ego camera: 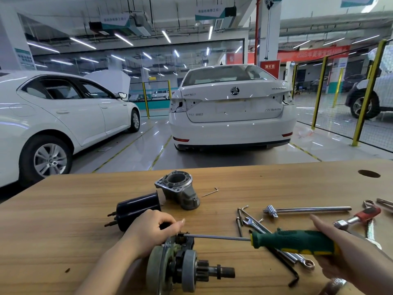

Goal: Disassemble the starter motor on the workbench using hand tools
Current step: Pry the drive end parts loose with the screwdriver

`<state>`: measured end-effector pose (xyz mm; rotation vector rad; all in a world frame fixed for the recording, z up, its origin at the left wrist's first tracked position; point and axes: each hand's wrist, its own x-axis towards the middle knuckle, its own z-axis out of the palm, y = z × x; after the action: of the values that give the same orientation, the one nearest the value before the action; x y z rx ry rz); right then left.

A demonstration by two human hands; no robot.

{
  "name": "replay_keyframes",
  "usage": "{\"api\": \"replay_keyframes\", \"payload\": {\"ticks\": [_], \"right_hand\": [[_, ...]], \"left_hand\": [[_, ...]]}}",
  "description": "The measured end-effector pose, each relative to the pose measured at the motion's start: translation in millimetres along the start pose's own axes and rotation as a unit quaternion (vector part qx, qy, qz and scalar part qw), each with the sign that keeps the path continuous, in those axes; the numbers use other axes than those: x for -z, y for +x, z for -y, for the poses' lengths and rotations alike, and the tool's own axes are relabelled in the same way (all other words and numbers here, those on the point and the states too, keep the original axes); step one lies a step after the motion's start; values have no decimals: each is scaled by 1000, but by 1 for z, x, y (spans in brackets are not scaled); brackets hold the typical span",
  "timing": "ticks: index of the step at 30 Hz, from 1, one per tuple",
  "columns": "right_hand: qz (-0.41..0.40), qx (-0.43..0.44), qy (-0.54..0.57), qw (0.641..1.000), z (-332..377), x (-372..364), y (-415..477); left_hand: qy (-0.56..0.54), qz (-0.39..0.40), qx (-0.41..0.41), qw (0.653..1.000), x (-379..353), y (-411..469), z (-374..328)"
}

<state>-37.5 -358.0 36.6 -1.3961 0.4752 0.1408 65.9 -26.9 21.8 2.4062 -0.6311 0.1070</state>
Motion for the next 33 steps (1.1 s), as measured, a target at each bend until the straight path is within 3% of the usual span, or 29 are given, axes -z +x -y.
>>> {"api": "replay_keyframes", "payload": {"ticks": [8,15,19,28,33], "right_hand": [[-6,107,-33,994,-2,2,7],[4,106,-53,993,-7,5,16],[2,106,-40,994,-7,-1,20],[-94,189,67,975,18,-38,48],[-132,167,139,967,14,-56,67]], "left_hand": [[13,7,-23,1000,-1,1,-1],[-6,5,7,1000,-1,4,8],[70,6,33,997,0,3,0],[149,-42,82,985,1,2,-2],[141,-51,102,983,2,8,6]]}}
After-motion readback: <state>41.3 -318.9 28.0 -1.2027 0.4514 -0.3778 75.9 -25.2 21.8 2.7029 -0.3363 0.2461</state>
